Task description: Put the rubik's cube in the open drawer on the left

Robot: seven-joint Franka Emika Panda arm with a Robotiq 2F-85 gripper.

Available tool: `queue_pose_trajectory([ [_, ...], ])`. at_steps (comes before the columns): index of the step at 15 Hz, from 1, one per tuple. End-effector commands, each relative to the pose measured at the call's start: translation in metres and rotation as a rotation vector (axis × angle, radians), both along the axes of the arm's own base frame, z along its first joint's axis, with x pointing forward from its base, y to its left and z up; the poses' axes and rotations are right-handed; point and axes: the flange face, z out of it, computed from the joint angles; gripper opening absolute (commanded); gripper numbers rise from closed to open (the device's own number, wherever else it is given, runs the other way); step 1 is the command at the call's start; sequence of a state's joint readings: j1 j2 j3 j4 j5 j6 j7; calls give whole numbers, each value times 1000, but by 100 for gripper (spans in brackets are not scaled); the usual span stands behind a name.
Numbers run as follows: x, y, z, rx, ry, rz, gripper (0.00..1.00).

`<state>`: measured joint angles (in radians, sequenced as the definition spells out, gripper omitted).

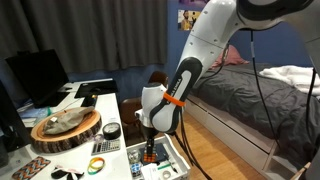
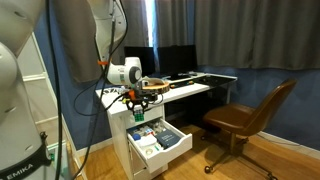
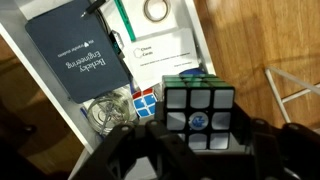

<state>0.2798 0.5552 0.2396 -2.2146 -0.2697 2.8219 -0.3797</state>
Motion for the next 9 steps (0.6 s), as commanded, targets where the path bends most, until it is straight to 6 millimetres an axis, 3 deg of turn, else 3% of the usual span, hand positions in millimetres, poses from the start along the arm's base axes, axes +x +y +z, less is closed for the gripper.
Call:
queue_pose_trajectory([
  [1,16,10,-33,69,-3,101,37],
  [8,27,32,-95,64,10,194,37],
  [9,18,24,-80,59,16,162,37],
])
